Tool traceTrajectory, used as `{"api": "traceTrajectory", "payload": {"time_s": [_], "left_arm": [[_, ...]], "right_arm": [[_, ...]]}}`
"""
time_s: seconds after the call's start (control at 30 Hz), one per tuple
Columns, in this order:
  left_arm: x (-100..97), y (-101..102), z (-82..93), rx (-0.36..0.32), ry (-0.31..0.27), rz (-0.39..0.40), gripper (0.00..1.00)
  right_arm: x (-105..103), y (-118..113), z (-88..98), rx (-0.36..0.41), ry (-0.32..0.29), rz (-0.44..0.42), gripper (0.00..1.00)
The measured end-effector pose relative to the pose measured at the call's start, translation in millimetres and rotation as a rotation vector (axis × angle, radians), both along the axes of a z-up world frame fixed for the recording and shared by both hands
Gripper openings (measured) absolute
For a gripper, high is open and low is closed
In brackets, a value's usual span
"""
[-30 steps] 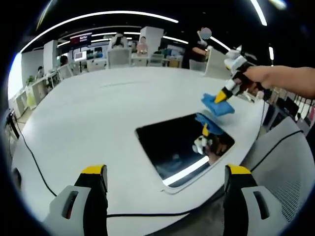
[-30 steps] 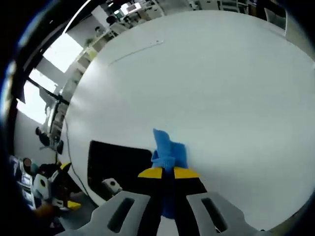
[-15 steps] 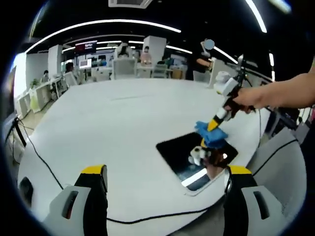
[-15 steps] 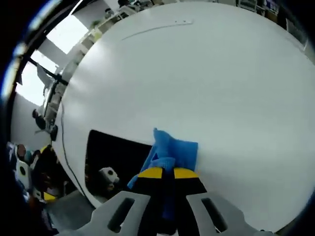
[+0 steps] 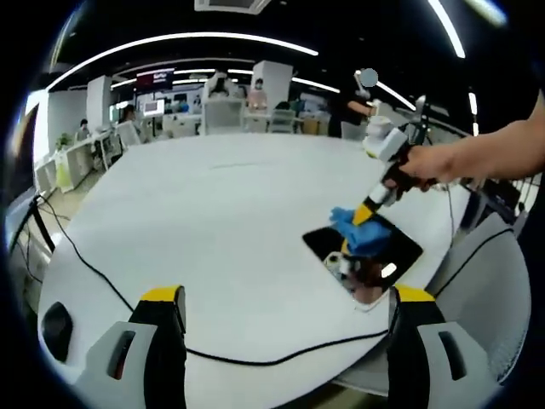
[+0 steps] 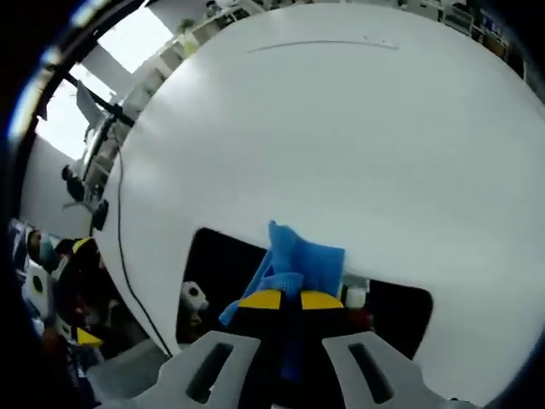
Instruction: Wipe the mirror surface with the cleaning cloth until all visible marks leave the cleaned area.
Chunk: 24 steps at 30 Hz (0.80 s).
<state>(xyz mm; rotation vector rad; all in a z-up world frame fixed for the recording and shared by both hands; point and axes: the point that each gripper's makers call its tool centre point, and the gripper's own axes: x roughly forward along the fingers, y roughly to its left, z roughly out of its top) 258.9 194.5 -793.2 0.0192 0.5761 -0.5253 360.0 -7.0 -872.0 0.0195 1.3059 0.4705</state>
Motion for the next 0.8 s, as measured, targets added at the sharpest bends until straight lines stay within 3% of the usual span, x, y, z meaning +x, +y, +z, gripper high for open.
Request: {"api": "traceTrajectory", "payload": {"time_s": [0.17,0.33,0.4,0.43,0.5,0.63,0.8], "left_arm": [[-3.1,3.1,2.5,-0.011,-0.004,0.007,0.99],[-5.0,12.8,2.4,-0.023,-0.002,0.036,0.99],[-5.2,16.2,2.7,-0.044,-0.005,0.060,0.99],[-5.3,17.0,2.5,-0.054,-0.004,0.068,0.99],[-5.5,19.0,0.2,-0.063,0.001,0.084,0.99],[-5.8,18.7,-0.1,-0.078,0.003,0.101,0.99],[-4.9,15.0,1.2,-0.082,-0.005,0.102,0.99]], "right_arm": [[2.5,44.1,0.1,0.019,0.002,0.040,0.00],[3.1,73.5,0.7,0.006,-0.017,0.101,0.00],[-1.5,94.6,1.5,0.076,-0.022,0.131,0.00],[-0.7,92.5,1.2,0.047,-0.021,0.111,0.00],[-0.4,88.3,1.1,-0.017,-0.042,0.177,0.00],[-0.9,86.8,2.0,0.006,-0.017,0.166,0.00],[-2.2,87.2,2.1,0.011,-0.043,0.171,0.00]]}}
